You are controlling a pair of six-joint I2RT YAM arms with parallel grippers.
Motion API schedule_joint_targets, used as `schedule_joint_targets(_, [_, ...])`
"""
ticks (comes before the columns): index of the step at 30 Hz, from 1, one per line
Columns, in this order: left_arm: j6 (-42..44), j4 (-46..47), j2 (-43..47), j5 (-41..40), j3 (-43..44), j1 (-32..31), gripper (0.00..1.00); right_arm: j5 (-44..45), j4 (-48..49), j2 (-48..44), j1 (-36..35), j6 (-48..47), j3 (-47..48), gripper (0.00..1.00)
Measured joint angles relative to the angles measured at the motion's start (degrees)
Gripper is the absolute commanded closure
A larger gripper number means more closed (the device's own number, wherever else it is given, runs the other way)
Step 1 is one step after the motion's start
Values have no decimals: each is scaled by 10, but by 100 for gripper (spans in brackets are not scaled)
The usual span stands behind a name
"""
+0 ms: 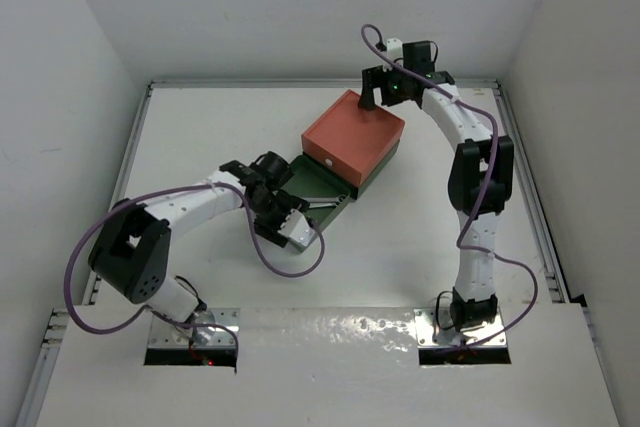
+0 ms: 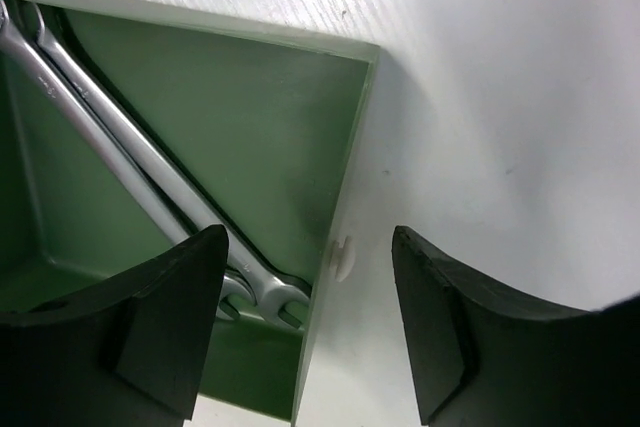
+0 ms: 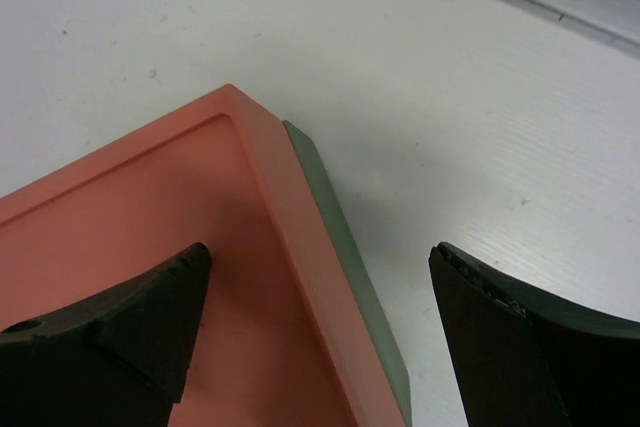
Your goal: Sort the tools into containers
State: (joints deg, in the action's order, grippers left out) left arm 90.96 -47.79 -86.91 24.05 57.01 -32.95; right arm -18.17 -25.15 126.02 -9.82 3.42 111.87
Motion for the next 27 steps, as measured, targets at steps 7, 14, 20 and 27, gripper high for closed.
schedule_joint_targets(7, [-12, 60, -38, -24, -23, -1, 48, -23, 39, 18, 11, 34, -5, 11])
schedule_joint_targets(14, [-20, 91, -60, -36, -39, -1, 79, -51, 74, 18, 14, 51, -28, 12])
schedule_joint_targets(20, [-24, 81, -63, -33, -37, -5, 89, -71, 115, 14, 15, 69, -56, 12])
schedule_joint_targets(27, [-27, 62, -76, -30, -18, -9, 92, -81, 130, 11, 15, 72, -67, 13])
